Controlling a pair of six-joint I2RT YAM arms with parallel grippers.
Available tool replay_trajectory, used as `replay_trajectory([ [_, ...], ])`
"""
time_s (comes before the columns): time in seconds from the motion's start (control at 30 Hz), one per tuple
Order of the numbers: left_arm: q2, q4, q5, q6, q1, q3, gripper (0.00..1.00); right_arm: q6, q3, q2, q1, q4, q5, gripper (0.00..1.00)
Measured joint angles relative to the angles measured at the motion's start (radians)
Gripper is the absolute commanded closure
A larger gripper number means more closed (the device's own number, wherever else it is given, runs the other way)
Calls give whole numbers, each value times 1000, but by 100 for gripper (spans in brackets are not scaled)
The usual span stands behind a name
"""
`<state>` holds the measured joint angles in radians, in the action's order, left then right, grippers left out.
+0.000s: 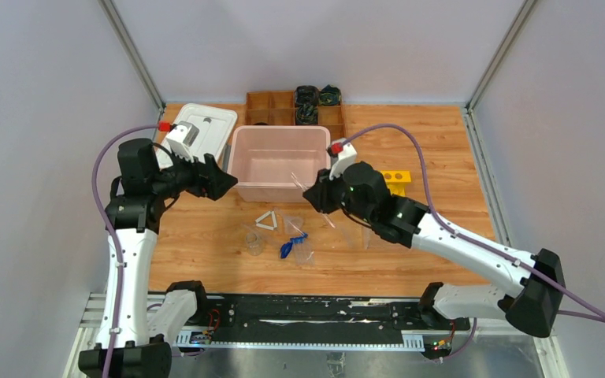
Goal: Organize the chemistry lab equipment
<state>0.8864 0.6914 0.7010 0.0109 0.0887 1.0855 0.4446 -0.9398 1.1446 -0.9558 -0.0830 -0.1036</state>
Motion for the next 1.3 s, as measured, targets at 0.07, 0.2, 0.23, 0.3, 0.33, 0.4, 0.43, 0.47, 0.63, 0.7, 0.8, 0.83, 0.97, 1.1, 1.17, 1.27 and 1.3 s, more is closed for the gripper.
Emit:
replay_trajectory([
  [0.07,8,2,29,13,0,10,15,-4,-85,43,-1,12,-2,100],
  [0.2,24,0,88,55,-5,41,14,-7,-223,152,-11,74,-47,100],
  [0.23,29,-5,103,73,-9,47,14,-6,-254,188,-18,95,-68,100],
  [0.3,38,-18,122,106,-21,50,14,-1,-307,252,-34,115,-107,100],
  [0.33,44,-24,132,125,-28,50,13,2,-340,289,-46,121,-130,100],
  [0.4,59,-46,149,165,-43,49,12,8,-407,359,-72,130,-174,100],
  [0.43,66,-63,157,187,-52,47,11,10,-432,386,-84,135,-191,100],
  [0.47,71,-83,165,210,-60,41,11,14,-456,410,-96,140,-210,100],
  [0.63,62,-253,211,354,-73,-55,12,40,-499,455,-147,197,-289,100],
  [0.7,60,-309,217,408,-85,-93,15,51,-507,459,-158,221,-312,100],
  [0.8,61,-357,225,451,-114,-116,18,79,-511,461,-158,262,-338,100],
  [0.83,61,-367,228,460,-120,-119,20,89,-512,461,-161,274,-340,100],
  [0.97,61,-406,240,488,-129,-129,27,126,-512,461,-165,313,-341,100],
  [1.1,61,-434,250,512,-131,-135,35,160,-511,461,-167,331,-336,100],
  [1.17,61,-446,257,522,-131,-137,40,175,-510,461,-167,342,-330,100],
  [1.27,61,-461,265,534,-132,-142,49,195,-508,461,-167,362,-321,100],
  [1.3,61,-465,267,538,-133,-145,52,200,-507,461,-167,369,-314,100],
])
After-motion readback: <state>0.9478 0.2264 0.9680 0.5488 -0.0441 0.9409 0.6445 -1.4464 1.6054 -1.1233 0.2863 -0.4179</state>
